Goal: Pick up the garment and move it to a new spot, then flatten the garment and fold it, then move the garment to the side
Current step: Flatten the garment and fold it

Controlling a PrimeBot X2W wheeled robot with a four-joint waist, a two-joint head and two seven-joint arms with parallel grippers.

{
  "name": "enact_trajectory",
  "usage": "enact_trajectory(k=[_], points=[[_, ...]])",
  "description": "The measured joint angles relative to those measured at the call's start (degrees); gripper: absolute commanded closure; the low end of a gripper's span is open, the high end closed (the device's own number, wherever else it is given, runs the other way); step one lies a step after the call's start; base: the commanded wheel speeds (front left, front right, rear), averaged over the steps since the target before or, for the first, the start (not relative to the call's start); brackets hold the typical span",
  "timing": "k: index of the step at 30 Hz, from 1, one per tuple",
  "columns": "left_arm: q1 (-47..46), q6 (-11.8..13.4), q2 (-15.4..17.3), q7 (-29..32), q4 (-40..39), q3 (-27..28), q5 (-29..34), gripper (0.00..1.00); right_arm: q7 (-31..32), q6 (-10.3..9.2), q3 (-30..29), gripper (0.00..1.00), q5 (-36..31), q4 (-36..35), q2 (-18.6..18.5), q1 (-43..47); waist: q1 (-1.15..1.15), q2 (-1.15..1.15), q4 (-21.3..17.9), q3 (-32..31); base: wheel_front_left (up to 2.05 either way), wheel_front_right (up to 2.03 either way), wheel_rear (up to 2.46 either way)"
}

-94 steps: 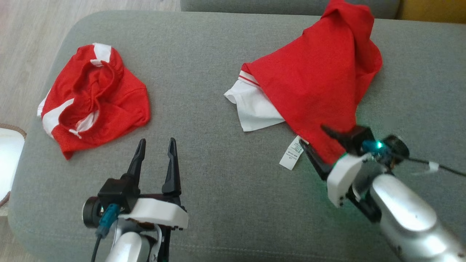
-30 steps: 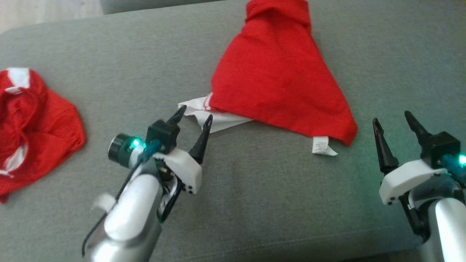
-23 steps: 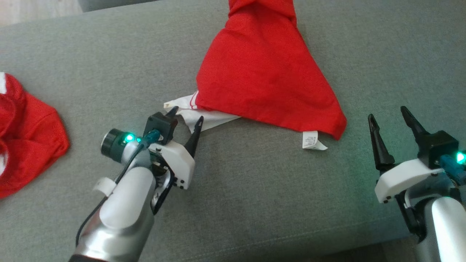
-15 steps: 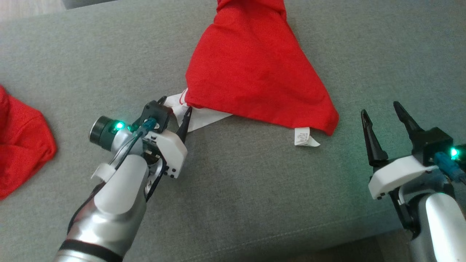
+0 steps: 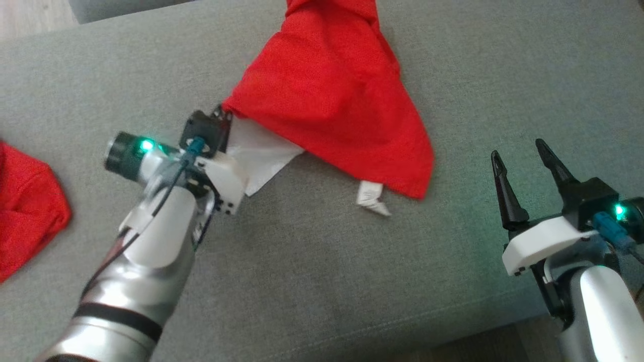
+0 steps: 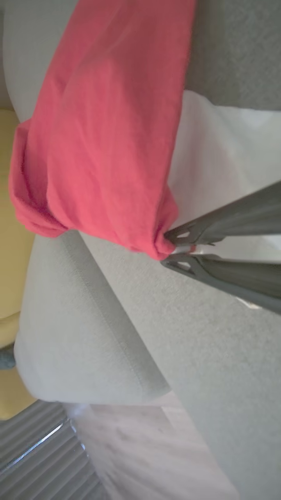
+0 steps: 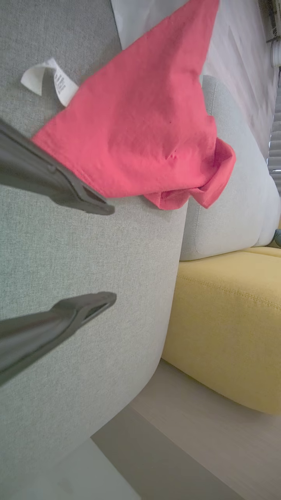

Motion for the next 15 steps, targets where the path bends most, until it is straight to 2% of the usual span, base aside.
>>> enact_trajectory(k=[8,11,15], points=[[-3.43,4.10,4.19,-3.24,-2.65,0.63,2.12,1.00,-0.52,0.00,-0.16,0.00,0.00,0.05,0.04,0.00,0.00,0.00,1.66,-0.69,0.00,0.00,0.00],[-3.36,3.94,4.24,-3.53,-5.68,0.02,2.14,1.00,-0.52,0.00,-0.33,0.00,0.00,0.00,0.03,0.00,0.00,0.00,2.49,-0.85,0.00,0.00,0.00],[-1.80,2.46,3.66,-3.59,-9.31,-1.24,1.94,1.00,-0.52,0.00,-0.32,0.00,0.00,0.00,0.04,0.02,0.00,0.00,3.26,-1.02,0.00,0.00,0.00]])
